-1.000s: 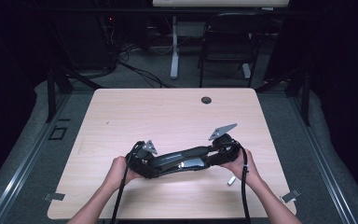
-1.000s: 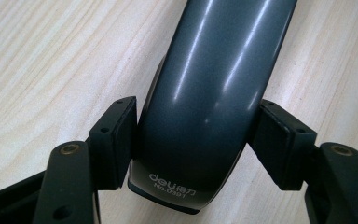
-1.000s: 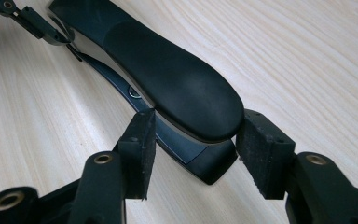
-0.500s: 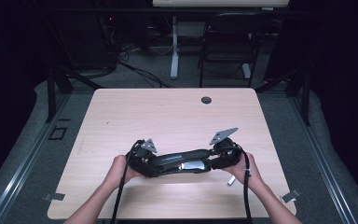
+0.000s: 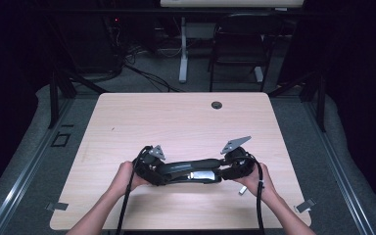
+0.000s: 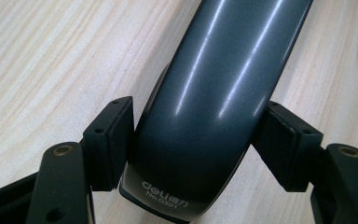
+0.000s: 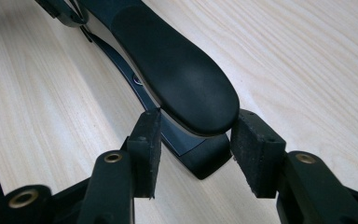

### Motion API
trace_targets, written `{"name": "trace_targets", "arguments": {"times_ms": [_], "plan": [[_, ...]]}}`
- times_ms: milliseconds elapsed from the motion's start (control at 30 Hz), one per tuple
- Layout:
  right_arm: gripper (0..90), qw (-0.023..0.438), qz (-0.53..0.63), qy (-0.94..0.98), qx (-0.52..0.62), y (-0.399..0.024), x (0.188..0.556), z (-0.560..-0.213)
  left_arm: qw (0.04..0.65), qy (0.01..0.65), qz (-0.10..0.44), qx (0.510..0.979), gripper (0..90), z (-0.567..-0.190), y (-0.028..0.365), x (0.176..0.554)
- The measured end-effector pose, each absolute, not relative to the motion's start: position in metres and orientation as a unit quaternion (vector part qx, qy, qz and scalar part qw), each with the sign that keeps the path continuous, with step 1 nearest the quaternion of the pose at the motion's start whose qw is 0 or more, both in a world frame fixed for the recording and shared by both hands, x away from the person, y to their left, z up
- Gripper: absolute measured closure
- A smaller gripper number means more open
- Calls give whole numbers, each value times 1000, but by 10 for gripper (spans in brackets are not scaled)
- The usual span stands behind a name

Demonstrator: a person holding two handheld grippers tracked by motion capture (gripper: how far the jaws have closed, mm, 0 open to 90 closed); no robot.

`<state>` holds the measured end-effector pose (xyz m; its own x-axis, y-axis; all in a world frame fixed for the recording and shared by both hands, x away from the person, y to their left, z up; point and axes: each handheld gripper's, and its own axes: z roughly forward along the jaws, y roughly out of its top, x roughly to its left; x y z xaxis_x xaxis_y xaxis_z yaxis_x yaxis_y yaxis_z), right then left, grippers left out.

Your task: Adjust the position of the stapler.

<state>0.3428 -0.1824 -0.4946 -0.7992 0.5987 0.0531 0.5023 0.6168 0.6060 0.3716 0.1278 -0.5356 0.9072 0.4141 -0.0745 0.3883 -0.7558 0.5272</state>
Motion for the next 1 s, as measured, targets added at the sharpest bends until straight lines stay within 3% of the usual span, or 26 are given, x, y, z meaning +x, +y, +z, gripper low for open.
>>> {"name": "trace_targets", "arguments": {"times_ms": [1000], "plan": [[550, 73, 308, 898, 306, -182, 338, -494, 278, 210, 19, 937, 313, -535, 129, 372]]}}
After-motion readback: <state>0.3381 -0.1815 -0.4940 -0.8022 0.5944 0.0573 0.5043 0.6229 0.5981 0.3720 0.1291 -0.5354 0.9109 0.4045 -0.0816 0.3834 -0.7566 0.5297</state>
